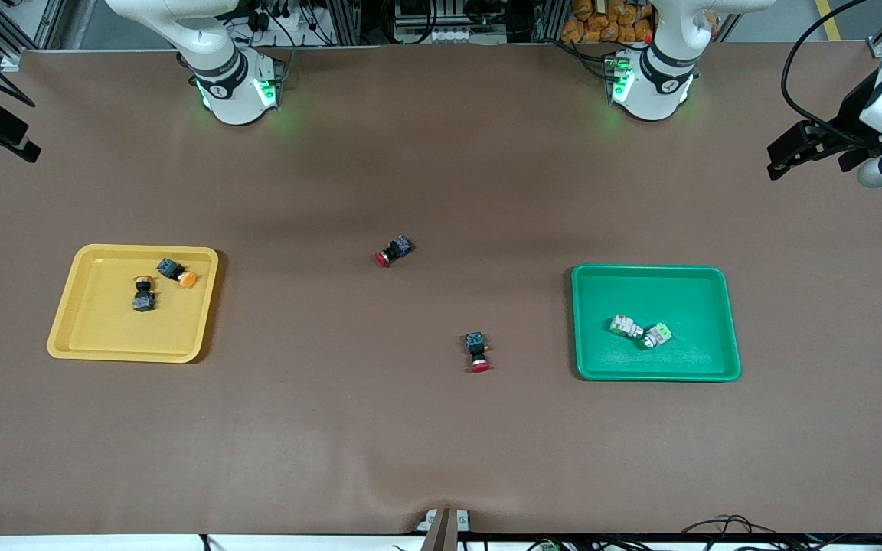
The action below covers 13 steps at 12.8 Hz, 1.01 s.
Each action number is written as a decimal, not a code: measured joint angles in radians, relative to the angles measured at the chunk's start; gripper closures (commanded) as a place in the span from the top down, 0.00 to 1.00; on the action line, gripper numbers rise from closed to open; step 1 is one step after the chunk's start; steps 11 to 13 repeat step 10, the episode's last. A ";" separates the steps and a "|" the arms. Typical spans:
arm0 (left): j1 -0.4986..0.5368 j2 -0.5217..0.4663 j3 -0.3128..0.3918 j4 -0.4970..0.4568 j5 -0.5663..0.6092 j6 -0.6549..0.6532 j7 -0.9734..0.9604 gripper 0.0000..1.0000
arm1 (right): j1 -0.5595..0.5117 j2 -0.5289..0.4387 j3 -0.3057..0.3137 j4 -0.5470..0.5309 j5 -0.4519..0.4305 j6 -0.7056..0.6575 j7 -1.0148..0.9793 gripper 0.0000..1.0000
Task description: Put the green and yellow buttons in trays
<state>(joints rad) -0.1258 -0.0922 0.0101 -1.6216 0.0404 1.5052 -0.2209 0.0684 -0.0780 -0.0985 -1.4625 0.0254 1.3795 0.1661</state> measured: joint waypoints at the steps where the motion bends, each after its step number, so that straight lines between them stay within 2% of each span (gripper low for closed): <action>1: 0.001 0.000 0.002 0.000 0.000 0.000 0.000 1.00 | 0.000 0.001 0.000 0.000 0.000 0.000 0.000 1.00; 13: 0.009 0.000 0.006 0.004 0.000 0.001 0.000 1.00 | 0.003 0.005 0.001 0.000 0.001 -0.006 -0.001 1.00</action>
